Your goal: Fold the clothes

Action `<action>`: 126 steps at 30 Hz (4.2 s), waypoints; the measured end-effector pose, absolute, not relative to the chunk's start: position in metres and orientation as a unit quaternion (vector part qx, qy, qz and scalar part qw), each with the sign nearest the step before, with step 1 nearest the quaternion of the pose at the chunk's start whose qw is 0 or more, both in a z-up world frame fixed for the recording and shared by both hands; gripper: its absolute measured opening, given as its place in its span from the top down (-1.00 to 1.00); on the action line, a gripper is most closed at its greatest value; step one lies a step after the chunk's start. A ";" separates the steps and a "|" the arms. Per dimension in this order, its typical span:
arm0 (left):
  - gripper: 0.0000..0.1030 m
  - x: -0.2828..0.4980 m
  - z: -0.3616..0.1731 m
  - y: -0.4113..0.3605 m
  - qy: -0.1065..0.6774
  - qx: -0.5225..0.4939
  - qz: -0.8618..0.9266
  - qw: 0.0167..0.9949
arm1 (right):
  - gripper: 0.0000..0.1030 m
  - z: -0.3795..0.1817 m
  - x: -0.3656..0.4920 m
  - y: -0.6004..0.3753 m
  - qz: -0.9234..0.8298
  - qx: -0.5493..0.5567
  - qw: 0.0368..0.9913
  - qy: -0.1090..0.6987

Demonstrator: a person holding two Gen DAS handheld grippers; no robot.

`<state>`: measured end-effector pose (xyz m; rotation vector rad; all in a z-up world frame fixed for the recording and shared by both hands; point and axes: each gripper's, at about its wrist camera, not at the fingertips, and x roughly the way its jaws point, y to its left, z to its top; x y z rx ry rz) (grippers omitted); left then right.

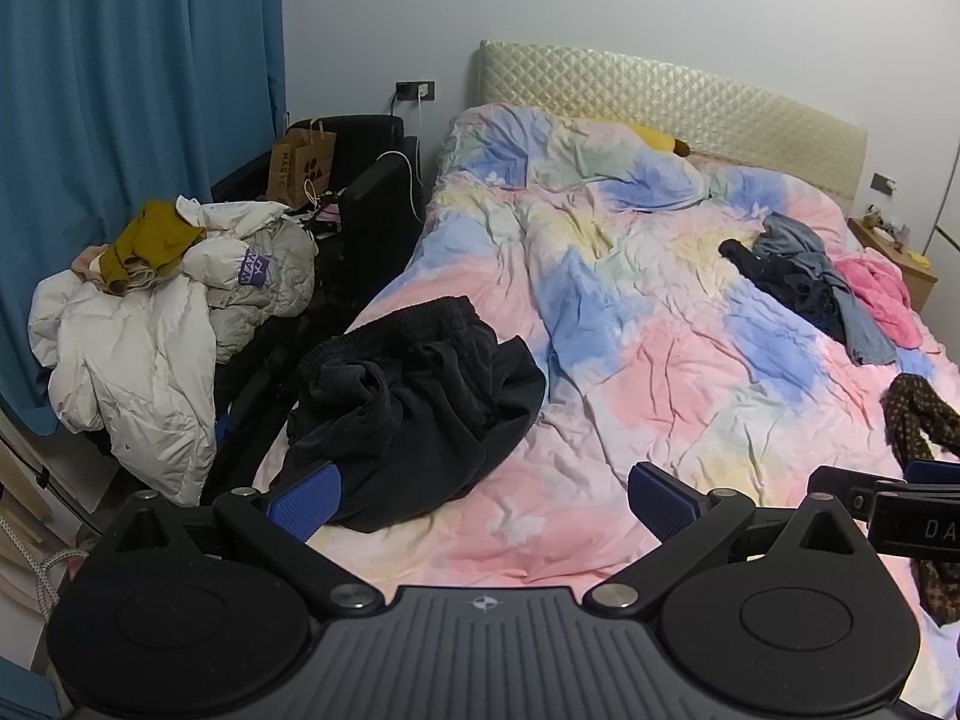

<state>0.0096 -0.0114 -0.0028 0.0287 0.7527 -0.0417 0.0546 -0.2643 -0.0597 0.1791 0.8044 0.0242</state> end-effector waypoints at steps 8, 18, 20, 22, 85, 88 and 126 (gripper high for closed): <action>-1.00 0.008 -0.001 -0.023 0.366 0.026 -0.024 0.930 | -1.00 -0.060 0.054 -0.268 0.012 0.091 0.916 0.391; -1.00 0.007 0.002 -0.032 0.368 0.031 -0.003 0.929 | -1.00 -0.064 0.052 -0.280 0.027 0.103 0.917 0.384; -1.00 0.006 0.003 -0.034 0.368 0.030 0.007 0.929 | -1.00 -0.066 0.054 -0.285 0.033 0.104 0.917 0.385; -1.00 0.005 0.005 -0.036 0.368 0.029 0.022 0.929 | -1.00 -0.068 0.057 -0.291 0.038 0.105 0.917 0.383; -0.48 0.418 -0.315 0.273 0.419 -0.251 0.036 0.872 | -0.27 -0.294 0.603 -0.087 0.034 0.122 0.860 0.494; -0.30 0.417 -0.317 0.271 0.414 -0.265 0.034 0.870 | -0.10 -0.314 0.610 -0.085 0.021 0.128 0.848 0.513; 0.59 0.068 -0.222 0.024 0.379 -0.251 0.079 0.888 | 0.72 -0.254 0.324 -0.272 0.244 0.074 0.855 0.451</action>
